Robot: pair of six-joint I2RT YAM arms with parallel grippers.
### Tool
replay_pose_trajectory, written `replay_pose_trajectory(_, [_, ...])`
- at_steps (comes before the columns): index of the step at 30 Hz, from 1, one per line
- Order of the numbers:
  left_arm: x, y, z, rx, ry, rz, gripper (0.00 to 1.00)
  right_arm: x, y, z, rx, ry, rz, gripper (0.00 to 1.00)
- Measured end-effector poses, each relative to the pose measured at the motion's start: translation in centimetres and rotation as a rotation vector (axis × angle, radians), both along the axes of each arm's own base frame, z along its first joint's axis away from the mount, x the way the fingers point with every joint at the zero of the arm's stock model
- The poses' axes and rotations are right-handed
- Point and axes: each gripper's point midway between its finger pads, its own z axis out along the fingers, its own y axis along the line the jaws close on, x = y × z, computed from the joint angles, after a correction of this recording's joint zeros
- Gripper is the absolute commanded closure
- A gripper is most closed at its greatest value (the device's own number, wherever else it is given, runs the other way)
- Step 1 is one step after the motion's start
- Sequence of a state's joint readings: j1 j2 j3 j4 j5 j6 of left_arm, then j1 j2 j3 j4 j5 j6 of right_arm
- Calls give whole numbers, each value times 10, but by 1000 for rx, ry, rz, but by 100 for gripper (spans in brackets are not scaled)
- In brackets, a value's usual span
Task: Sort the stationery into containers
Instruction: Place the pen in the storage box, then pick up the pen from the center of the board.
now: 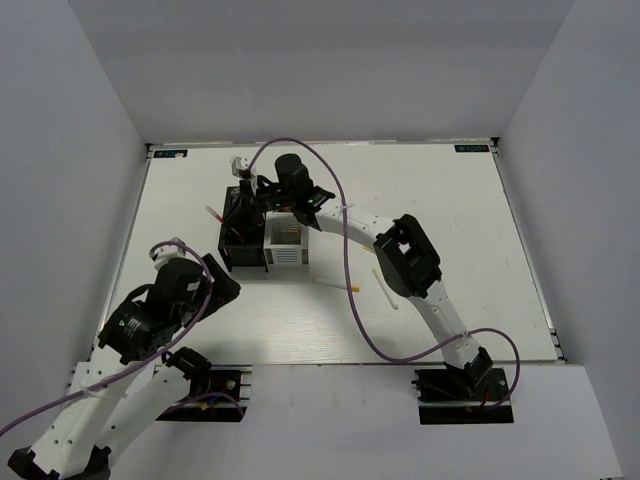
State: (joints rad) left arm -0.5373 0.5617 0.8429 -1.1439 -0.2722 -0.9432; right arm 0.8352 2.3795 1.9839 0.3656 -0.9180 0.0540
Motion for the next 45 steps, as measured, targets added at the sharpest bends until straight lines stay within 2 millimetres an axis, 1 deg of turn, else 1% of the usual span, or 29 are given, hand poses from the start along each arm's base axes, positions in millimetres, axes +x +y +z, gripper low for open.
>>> replay_pose_trajectory(2, [1,0,2,-3,-5,0,0,1,0,-3,-6,4,-3,68])
replay_pose_trajectory(3, [1,0,3,-4,-8,0,0,1,0,-2,-3,-1,-4,60])
replay_pose_trajectory(5, [2,-2,4,-9,-14,-7,0,3,-1,-1,3,-14,-6,54])
replay_pose_trajectory(7, [4,-6,6,-17,-21,-27,0,5,-1,-2,1,-19,-8,50])
replay_pose_trajectory(9, [9,-13,7,-20,-23,-60,0,6,-3,-2,-1,-24,-10,50])
replay_pose_trajectory(12, [19,-26,1,-3,4,-114,0,11,-11,8,-6,-32,-23,56])
replay_pose_trajectory(13, [23,-31,-1,2,15,-132,0,13,-15,16,-5,-39,-30,65])
replay_pose_trajectory(15, [30,-40,-5,6,27,-165,0,21,-27,39,-5,-59,-70,77])
replay_pose_trajectory(16, [34,-46,-6,0,28,-183,0,27,-37,55,-8,-72,-109,92])
replay_pose_trajectory(17, [38,-50,-7,-5,24,-197,0,34,-48,74,-3,-95,-153,100])
replay_pose_trajectory(20, [48,-69,-9,-44,4,-260,0,57,-97,131,-9,-163,-337,100])
replay_pose_trajectory(22, [52,-80,-17,-48,17,-305,0,67,-140,164,-23,-213,-451,100])
replay_pose_trajectory(24, [56,-93,-22,-53,24,-365,0,72,-182,184,-49,-243,-549,86])
replay_pose_trajectory(25, [58,-101,-24,-52,22,-403,0,74,-204,187,-69,-247,-595,80])
replay_pose_trajectory(26, [59,-109,-26,-48,22,-449,0,77,-222,185,-96,-246,-635,75])
replay_pose_trajectory(27, [60,-116,-27,-44,25,-490,0,81,-241,179,-128,-238,-679,75])
replay_pose_trajectory(28, [61,-126,-27,-41,24,-544,2,83,-258,166,-175,-212,-712,74])
replay_pose_trajectory(30, [65,-147,-23,-31,13,-651,5,85,-288,128,-279,-136,-763,74])
replay_pose_trajectory(32, [71,-173,-15,-18,-17,-767,15,83,-318,79,-394,-37,-805,74])
replay_pose_trajectory(33, [73,-184,-11,-7,-37,-822,19,79,-330,57,-443,10,-818,78])
replay_pose_trajectory(34, [75,-197,-7,6,-59,-883,26,74,-344,35,-494,57,-833,81])
replay_pose_trajectory(35, [74,-208,-4,19,-74,-939,29,67,-357,17,-538,101,-843,84])
replay_pose_trajectory(36, [75,-220,0,33,-98,-995,36,59,-369,1,-579,143,-854,86])
replay_pose_trajectory(37, [75,-231,4,44,-120,-1045,49,52,-380,-9,-608,173,-867,88])
replay_pose_trajectory(38, [75,-242,7,58,-142,-1094,56,46,-390,-14,-625,191,-880,88])
replay_pose_trajectory(40, [75,-262,7,90,-168,-1182,64,38,-404,-13,-630,204,-908,88])
replay_pose_trajectory(42, [77,-279,-1,132,-175,-1256,66,35,-416,-5,-614,195,-941,88])
replay_pose_trajectory(44, [78,-290,-22,184,-145,-1315,66,34,-427,4,-595,184,-976,87])
replay_pose_trajectory(45, [79,-292,-43,228,-104,-1346,66,34,-433,7,-587,180,-995,85])
